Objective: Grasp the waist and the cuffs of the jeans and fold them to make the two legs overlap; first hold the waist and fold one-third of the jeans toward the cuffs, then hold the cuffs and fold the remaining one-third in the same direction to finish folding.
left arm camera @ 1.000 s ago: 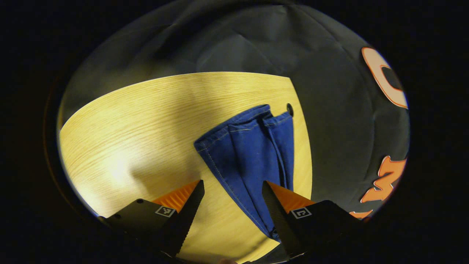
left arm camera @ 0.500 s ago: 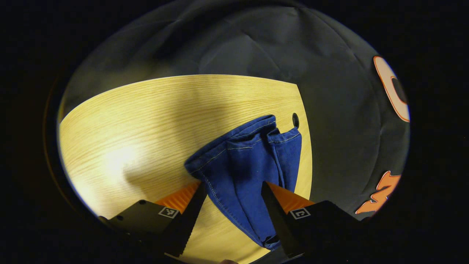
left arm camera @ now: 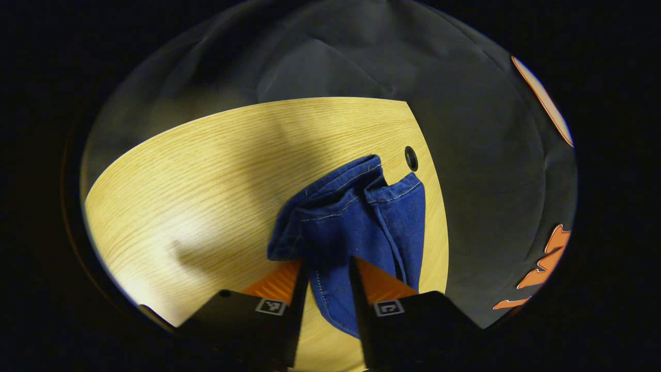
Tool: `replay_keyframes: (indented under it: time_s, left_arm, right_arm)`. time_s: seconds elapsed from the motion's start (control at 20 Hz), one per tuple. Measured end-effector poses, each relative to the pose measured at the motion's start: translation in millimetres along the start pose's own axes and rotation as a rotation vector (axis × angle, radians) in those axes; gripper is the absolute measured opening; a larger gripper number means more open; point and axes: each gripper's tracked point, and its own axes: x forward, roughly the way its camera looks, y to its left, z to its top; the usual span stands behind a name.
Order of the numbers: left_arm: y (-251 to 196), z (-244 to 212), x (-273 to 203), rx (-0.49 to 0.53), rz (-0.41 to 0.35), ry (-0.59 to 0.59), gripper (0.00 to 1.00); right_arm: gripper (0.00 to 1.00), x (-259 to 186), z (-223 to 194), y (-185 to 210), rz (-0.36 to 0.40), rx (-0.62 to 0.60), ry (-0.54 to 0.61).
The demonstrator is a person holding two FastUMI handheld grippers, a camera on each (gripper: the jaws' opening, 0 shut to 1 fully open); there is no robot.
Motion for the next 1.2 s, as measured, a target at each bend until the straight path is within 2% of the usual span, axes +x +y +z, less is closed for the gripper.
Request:
replay_keyframes:
  time_s: [0.05,0.1,0.2,0.25,0.4,0.55,0.7,0.85,1.2]
  left_arm:
    - [1,0,3,-0.015,-0.020,0.001,0.41]
    - [0,-1,3,-0.039,-0.056,0.009,0.24]
    - [7,1,3,-0.091,-0.082,-0.028,0.23]
    - [8,2,-3,-0.094,-0.093,-0.041,0.03]
    - [6,-2,1,-0.077,-0.108,-0.094,0.03]
    - [-5,1,-10,-0.035,-0.138,-0.138,0.01]
    - [-31,-2,-32,0.056,-0.181,-0.182,0.01]
    - [-62,-7,-60,0.175,-0.193,-0.230,0.01]
    - [-147,-47,-127,0.375,-0.314,-0.281,0.00]
  right_arm:
    - [0.84,0,0,-3,-0.006,-0.002,0.004]
    - [0.84,-3,0,-7,-0.008,-0.004,0.003]
    - [0.84,-5,0,-19,-0.027,0.012,0.003]
    - [0.84,-5,0,-23,-0.028,0.028,0.003]
    - [0.84,-5,1,-31,-0.031,0.075,0.000]
    - [0.84,-6,5,-37,-0.039,0.072,-0.013]
    - [0.84,-6,16,-45,-0.066,0.070,-0.049]
    - [0.84,-8,30,-56,-0.101,0.071,-0.102]
    - [0.84,-11,41,-59,-0.085,0.051,-0.128]
